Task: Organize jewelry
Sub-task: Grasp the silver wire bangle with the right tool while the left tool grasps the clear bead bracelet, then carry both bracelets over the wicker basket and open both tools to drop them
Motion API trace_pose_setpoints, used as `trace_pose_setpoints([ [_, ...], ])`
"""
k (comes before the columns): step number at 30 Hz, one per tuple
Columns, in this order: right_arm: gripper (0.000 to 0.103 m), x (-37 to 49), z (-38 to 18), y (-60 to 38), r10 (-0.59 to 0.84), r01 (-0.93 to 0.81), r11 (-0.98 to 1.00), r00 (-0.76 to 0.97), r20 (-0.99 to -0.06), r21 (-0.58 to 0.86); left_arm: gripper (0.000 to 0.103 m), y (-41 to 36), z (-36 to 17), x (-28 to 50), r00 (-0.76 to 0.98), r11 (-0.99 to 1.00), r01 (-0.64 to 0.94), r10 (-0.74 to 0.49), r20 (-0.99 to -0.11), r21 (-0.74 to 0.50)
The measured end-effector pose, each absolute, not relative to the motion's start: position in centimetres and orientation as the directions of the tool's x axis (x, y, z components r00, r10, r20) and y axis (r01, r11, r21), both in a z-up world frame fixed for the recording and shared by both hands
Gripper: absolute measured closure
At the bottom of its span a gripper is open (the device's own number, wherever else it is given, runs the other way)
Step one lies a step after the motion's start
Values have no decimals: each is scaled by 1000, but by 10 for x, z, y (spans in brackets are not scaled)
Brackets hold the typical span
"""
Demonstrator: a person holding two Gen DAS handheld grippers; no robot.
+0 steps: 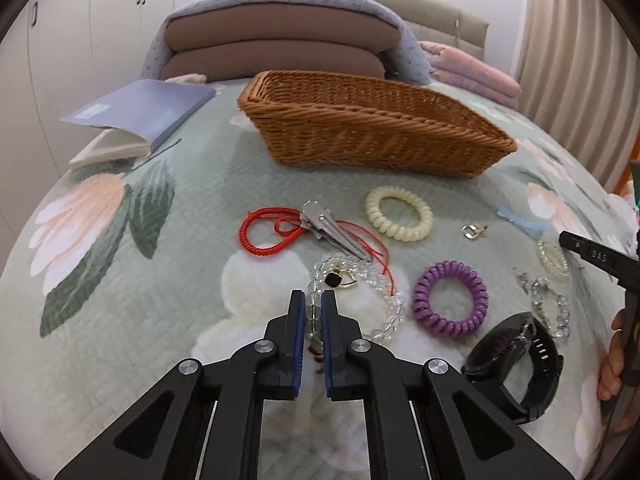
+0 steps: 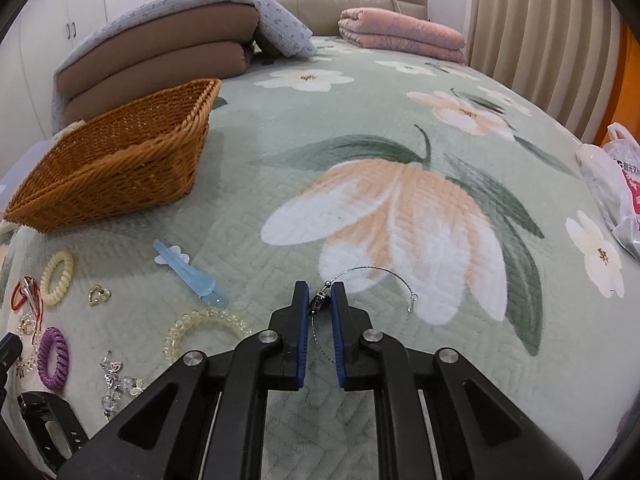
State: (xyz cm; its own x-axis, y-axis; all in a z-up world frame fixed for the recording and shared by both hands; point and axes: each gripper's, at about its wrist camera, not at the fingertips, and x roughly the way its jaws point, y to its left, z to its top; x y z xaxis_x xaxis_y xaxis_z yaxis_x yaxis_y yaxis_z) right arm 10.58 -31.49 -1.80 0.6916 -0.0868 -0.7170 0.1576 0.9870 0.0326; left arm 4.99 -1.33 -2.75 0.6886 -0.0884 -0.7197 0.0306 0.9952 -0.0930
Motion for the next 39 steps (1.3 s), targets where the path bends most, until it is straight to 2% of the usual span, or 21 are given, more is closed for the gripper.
trace_pose_setpoints([
  [4, 90, 91, -7, -319, 5, 93, 989, 754, -657, 115, 96, -4, -23, 43, 715, 985, 56, -155, -682, -165],
  [9, 90, 79, 2, -317, 69, 33, 987, 796, -601, 156, 96, -8, -19, 39, 735, 987, 67, -148, -661, -147],
  [17, 90, 77, 4, -314, 81, 16, 988, 799, -596, 156, 96, -8, -20, 39, 729, 985, 76, -162, -666, -156],
  [25, 90, 78, 2, -316, 87, 13, 987, 795, -601, 160, 95, -5, -30, 47, 689, 985, 55, -158, -707, -166],
  [30, 90, 79, 1, -317, 90, 13, 986, 793, -603, 165, 94, -10, -30, 48, 683, 990, 58, -135, -718, -130],
  [39, 90, 76, 3, -315, 101, -4, 986, 801, -590, 164, 96, -12, -28, 45, 695, 989, 77, -145, -704, -128],
])
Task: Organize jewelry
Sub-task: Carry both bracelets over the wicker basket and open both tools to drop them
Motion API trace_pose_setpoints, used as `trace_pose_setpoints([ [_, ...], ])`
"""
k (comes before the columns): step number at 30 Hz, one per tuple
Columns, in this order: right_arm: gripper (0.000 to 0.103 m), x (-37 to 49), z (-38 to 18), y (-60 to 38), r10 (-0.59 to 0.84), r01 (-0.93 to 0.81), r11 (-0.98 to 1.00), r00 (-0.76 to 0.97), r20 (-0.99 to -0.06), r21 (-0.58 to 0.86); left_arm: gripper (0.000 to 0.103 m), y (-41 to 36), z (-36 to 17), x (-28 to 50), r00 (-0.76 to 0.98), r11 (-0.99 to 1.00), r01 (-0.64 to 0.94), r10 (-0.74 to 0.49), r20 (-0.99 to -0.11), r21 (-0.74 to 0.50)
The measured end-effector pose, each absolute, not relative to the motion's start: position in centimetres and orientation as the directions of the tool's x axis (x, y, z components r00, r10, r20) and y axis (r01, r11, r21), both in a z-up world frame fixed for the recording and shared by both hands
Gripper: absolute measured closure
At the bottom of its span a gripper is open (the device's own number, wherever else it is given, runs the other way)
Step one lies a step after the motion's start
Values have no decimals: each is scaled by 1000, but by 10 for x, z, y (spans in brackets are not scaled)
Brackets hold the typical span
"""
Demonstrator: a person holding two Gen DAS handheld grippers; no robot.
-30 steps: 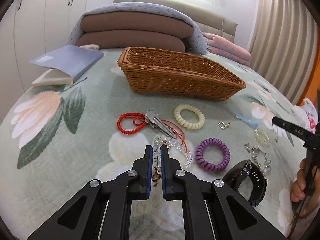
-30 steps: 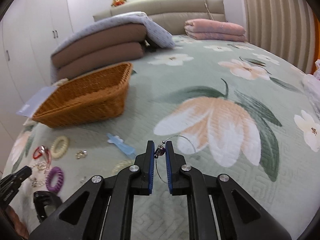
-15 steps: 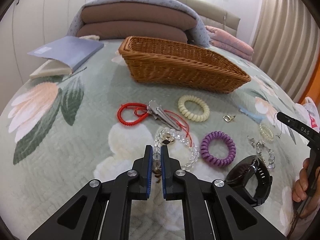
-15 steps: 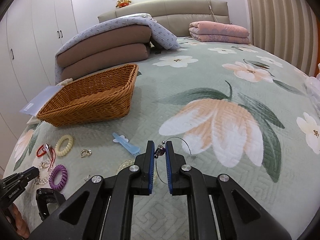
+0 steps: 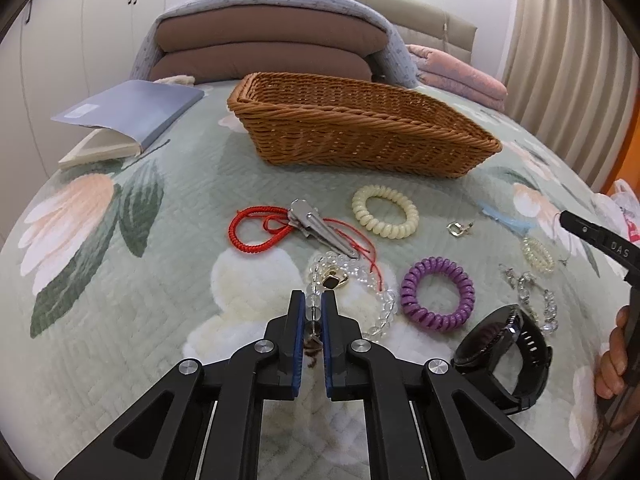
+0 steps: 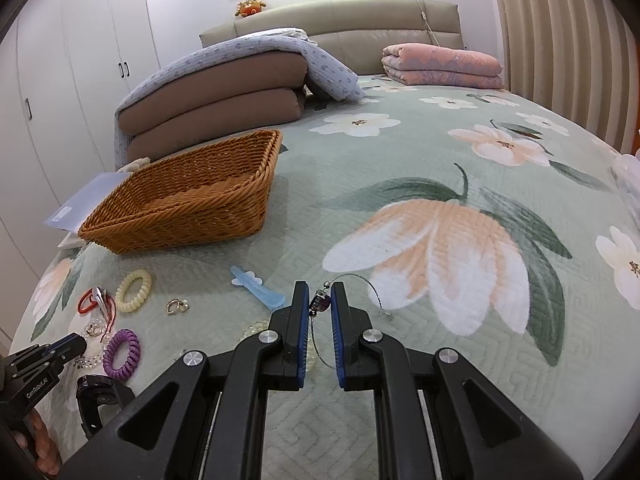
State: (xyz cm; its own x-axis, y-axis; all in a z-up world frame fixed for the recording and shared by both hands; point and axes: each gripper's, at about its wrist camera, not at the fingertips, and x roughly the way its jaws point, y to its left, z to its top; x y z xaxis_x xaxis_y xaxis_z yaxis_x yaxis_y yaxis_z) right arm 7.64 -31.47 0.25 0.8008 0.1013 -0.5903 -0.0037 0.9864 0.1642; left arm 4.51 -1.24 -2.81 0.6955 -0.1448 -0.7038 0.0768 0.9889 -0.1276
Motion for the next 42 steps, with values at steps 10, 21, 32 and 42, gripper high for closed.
trace_pose_setpoints([
  [10, 90, 69, 8, -309, 133, -49, 985, 818, -559, 163, 96, -16, 2, 23, 773, 961, 210, -276, -572, -180],
  [21, 90, 60, 34, -296, 247, -170, 966, 831, -499, 196, 96, 0, 46, 20, 788, 918, 295, -390, -477, -263],
  [32, 90, 100, 111, -265, 312, -278, 950, 855, -414, 142, 96, -12, 120, 81, 821, 902, 361, -428, -377, -236],
  [42, 90, 199, 94, -220, 324, -314, 944, 833, -449, 99, 96, -10, 111, 176, 829, 886, 353, -445, -338, -300],
])
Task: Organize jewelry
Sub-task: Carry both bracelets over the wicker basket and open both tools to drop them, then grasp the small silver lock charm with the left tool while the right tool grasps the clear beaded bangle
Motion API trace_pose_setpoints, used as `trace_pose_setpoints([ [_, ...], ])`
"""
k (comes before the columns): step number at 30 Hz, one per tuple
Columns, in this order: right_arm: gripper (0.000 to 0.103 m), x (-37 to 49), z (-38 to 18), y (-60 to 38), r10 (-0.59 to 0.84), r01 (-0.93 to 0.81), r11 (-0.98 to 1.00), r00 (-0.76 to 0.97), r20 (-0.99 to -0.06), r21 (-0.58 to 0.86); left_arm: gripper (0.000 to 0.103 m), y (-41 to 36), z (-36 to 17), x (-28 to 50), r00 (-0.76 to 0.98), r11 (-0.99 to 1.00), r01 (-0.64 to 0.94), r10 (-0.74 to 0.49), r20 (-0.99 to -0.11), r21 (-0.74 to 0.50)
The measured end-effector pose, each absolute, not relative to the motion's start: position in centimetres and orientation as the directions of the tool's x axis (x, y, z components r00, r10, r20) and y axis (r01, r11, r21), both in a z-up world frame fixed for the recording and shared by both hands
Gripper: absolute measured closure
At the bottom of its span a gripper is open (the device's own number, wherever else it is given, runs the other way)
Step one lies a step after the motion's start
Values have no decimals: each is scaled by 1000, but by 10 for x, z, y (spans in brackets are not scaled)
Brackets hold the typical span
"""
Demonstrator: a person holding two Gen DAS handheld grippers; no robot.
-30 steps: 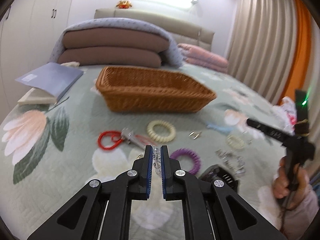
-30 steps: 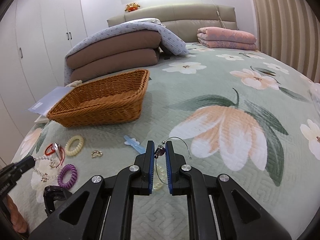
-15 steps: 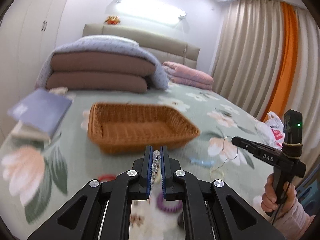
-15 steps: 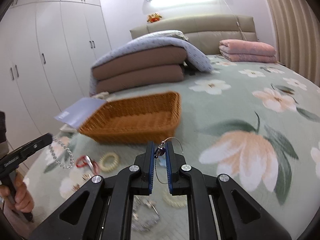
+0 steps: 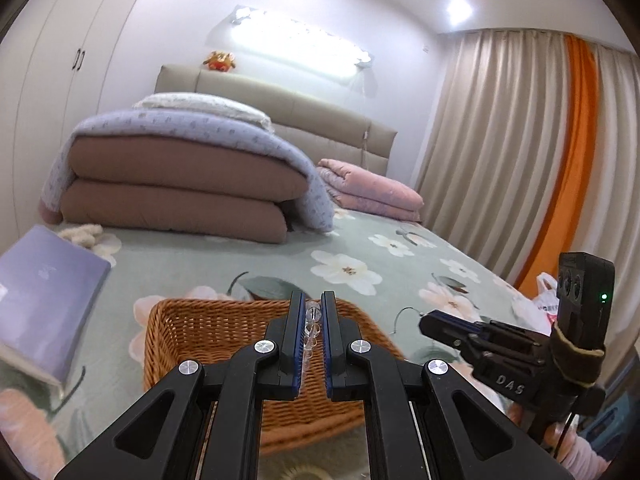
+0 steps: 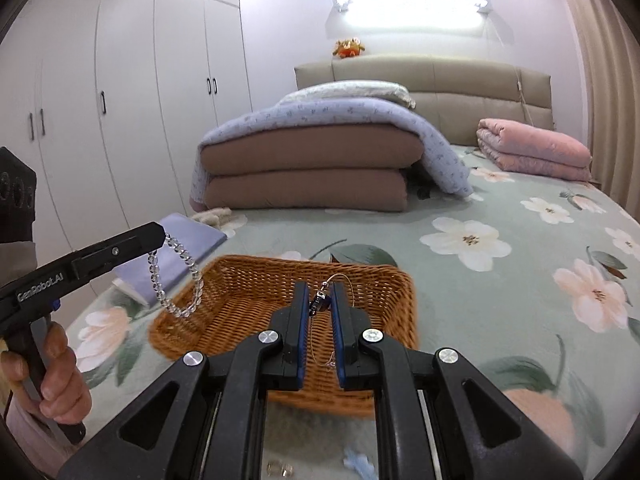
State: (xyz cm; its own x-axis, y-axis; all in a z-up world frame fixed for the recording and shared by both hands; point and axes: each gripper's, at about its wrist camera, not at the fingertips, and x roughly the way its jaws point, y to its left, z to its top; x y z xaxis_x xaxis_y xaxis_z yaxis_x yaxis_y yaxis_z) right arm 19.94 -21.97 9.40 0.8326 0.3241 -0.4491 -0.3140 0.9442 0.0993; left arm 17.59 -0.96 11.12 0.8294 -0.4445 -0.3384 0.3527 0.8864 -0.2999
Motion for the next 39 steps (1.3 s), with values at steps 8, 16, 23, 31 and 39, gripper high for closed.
trace_pose_setpoints([
  [8, 90, 243, 36, -203, 278, -293, 954, 763, -584, 72, 96, -7, 53, 215, 785, 906, 297, -412, -462, -303],
  [16, 54, 238, 38, -225, 382, -323, 924, 747, -544, 206, 62, -11, 46, 215, 792, 924, 276, -374, -482, -263],
  [23, 54, 228, 45, -231, 382, -311, 924, 761, -525, 221, 45, 1, 58, 200, 834, 928, 248, -351, -426, -278],
  [31, 54, 135, 62, -236, 350, -305, 937, 812, -467, 172, 45, 20, 78, 131, 859, 927, 238, -340, -383, -291],
  [39, 54, 31, 43, -232, 329, -289, 944, 827, -456, 159, 45, 35, 47, 33, 855, 940, 171, -290, -430, -294],
])
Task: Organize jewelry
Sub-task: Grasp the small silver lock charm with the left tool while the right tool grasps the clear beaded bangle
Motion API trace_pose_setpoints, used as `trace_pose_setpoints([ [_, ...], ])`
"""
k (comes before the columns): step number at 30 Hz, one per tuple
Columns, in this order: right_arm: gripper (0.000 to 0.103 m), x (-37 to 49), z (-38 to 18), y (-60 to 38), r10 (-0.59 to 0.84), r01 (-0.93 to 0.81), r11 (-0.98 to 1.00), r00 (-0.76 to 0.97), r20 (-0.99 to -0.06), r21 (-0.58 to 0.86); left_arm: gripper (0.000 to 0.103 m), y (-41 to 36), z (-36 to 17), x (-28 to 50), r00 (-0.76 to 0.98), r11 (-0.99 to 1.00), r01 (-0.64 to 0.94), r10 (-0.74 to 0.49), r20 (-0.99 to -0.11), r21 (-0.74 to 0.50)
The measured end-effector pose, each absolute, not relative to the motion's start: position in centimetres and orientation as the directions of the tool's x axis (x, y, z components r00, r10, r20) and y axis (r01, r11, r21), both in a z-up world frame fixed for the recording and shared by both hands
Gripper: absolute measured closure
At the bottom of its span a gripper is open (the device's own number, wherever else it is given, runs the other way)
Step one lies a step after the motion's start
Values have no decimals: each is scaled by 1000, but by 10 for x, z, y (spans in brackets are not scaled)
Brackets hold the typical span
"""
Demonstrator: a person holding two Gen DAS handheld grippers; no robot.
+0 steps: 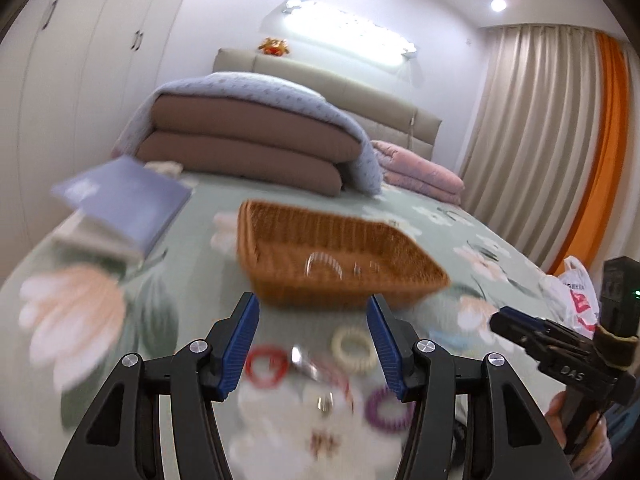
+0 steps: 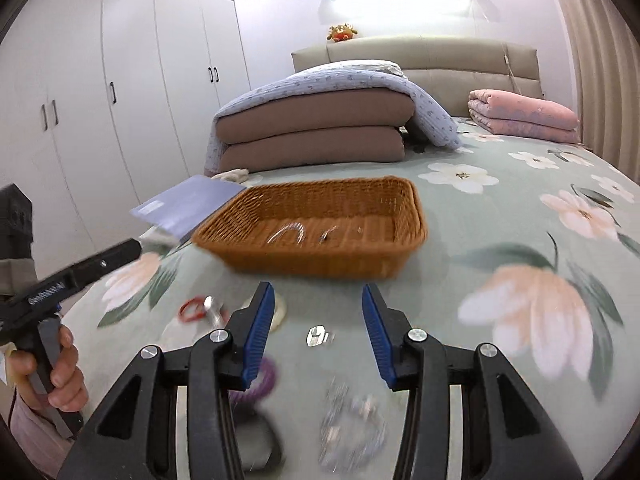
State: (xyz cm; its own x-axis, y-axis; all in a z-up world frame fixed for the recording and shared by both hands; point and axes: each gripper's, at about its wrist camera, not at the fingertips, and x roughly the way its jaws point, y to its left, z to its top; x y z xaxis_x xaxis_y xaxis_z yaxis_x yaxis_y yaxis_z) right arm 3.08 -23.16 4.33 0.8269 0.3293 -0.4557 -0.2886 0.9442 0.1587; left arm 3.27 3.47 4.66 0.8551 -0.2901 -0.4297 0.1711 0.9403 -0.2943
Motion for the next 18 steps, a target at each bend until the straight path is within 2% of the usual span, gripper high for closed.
trace_pose_setpoints([
  [3, 54, 9, 34, -233, 303, -260, 953, 834, -461, 156, 45, 43, 32, 13, 847, 936, 145, -285, -448, -321],
  [10, 54, 4, 3, -264, 176, -118, 983, 825, -537, 141, 46, 59, -4, 11, 810, 923, 109, -297, -505, -368],
  [13, 54, 13, -8, -276, 221, -119, 969, 804, -551, 216, 60, 52, -17, 20, 769, 915, 149, -345, -538, -374],
  [14, 54, 15, -11, -278, 227, -115, 967, 800, -555, 229, 72, 48, -21, 25, 749, 916, 155, -354, -561, -371],
  [15, 54, 17, -12, -281, 236, -113, 963, 796, -557, 245, 75, 45, -22, 24, 740, 919, 162, -354, -572, -360],
  [18, 54, 17, -15, -288, 252, -110, 955, 791, -558, 275, 75, 25, -16, 31, 711, 934, 205, -347, -611, -292],
])
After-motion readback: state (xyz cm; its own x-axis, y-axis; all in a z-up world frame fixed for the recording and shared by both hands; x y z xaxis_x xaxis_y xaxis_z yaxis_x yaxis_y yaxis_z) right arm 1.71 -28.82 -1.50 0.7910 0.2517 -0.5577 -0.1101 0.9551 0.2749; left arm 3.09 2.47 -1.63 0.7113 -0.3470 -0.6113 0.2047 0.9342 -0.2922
